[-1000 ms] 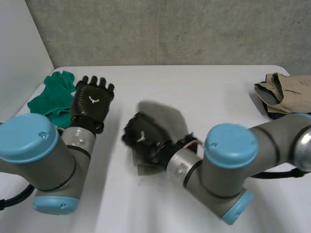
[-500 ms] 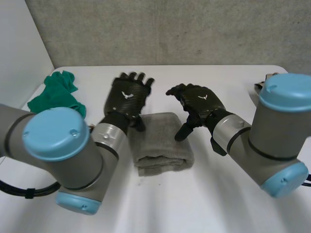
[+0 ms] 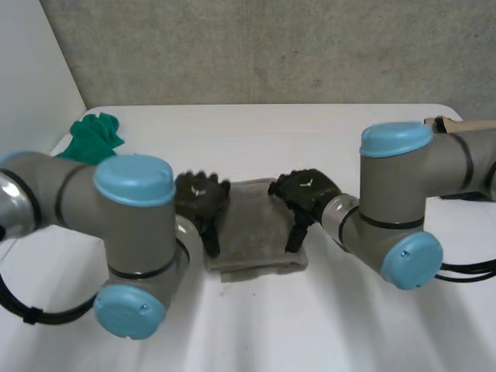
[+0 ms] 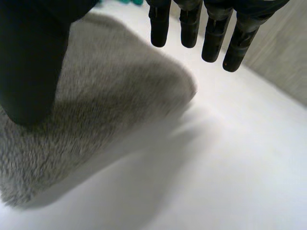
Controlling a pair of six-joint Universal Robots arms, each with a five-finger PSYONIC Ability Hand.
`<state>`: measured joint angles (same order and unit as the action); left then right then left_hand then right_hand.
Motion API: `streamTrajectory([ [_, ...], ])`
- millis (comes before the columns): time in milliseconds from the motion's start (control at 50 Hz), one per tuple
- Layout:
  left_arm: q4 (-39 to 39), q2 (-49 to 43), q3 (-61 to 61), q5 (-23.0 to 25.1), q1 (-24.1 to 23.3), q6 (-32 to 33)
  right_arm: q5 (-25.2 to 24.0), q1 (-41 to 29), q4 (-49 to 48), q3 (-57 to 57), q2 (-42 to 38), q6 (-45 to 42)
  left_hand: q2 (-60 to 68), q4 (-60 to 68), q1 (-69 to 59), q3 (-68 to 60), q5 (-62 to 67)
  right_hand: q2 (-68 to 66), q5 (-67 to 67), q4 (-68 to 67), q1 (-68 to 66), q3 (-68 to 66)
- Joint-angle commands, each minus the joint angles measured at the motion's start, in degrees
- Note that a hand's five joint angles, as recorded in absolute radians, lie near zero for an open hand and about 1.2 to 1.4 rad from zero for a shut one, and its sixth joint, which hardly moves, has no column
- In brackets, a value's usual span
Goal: Fold the laundry.
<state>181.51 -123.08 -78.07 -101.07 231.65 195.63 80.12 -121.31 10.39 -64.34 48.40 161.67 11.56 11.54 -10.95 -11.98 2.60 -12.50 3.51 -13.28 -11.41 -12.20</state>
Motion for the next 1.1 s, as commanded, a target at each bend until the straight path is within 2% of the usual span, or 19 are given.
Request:
streamTrajectory([
  [20,1.4,8.7,1.3,7.8,1.3,0.0,0.6,-0.2,-9.2,-12.2,12.3,-0.8,0.8,0.9,-1.4,-0.4,-0.2,2.5,-3.5,3.3,1.4,2.2],
  [100,1.1,12.9,1.7,15.3,4.0,-0.1,0.5,-0.9,-16.9,-21.8,17.4,-0.7,3.2,3.2,-3.8,-2.8,2.2,2.5,-3.5,3.3,1.4,2.2],
  [120,0.9,14.4,1.9,18.8,4.8,-0.2,0.5,-1.1,-18.4,-23.8,17.9,-0.8,3.4,3.4,-4.0,-2.9,2.3,2.5,-3.5,3.3,1.4,2.2],
  [200,-0.1,16.8,2.6,27.2,5.8,-0.6,0.4,-3.1,-25.6,-31.4,18.5,-0.9,5.0,5.1,-5.7,-4.6,4.0,2.5,-3.5,3.3,1.4,2.2],
  [280,-2.6,17.3,3.1,32.0,6.4,-0.6,0.5,-5.6,-31.7,-34.7,15.9,-0.9,5.0,5.1,-5.7,-4.6,4.0,2.5,-3.5,3.3,1.4,2.2],
  [500,-4.6,17.3,3.7,33.0,5.7,-0.6,0.8,-6.4,-40.6,-30.2,4.3,-2.2,3.9,3.9,-4.5,-3.4,2.8,2.5,-3.5,3.3,1.4,2.2],
  [760,-4.5,17.3,3.6,32.8,5.6,-0.9,2.2,-6.4,-41.9,-22.2,-1.5,-3.6,3.7,3.7,-4.3,-3.3,2.7,2.5,-3.5,3.3,1.4,2.2],
  [860,-4.5,17.3,3.3,32.7,5.5,-1.0,1.9,-6.4,-41.2,-17.9,-3.7,-3.6,3.7,3.7,-4.3,-3.3,2.7,-19.2,18.2,-18.4,-20.3,-19.5],
  [900,-4.5,17.3,3.1,32.7,5.5,-1.0,1.5,-6.4,-41.1,-16.6,-3.8,-3.3,3.7,3.7,-4.3,-3.3,2.7,-44.4,43.4,-43.6,-45.5,-44.7],
  [960,-4.5,17.3,2.9,32.7,5.4,-1.0,1.4,-6.4,-40.2,-15.6,-3.3,-3.2,3.7,3.7,-4.3,-3.3,2.7,-63.3,62.3,-62.5,-64.4,-63.6],
  [1000,-4.5,17.3,2.9,32.7,5.4,-1.0,1.4,-6.4,-39.2,-15.4,-3.0,-3.2,3.7,3.7,-4.3,-3.3,2.7,-67.5,66.5,-66.7,-68.6,-67.8],
  [1100,-4.4,17.3,2.9,32.7,5.4,-1.0,1.4,-5.9,-37.3,-15.2,-1.3,-3.0,3.7,3.7,-4.3,-3.3,2.7,-67.5,66.5,-66.7,-68.6,-67.8],
])
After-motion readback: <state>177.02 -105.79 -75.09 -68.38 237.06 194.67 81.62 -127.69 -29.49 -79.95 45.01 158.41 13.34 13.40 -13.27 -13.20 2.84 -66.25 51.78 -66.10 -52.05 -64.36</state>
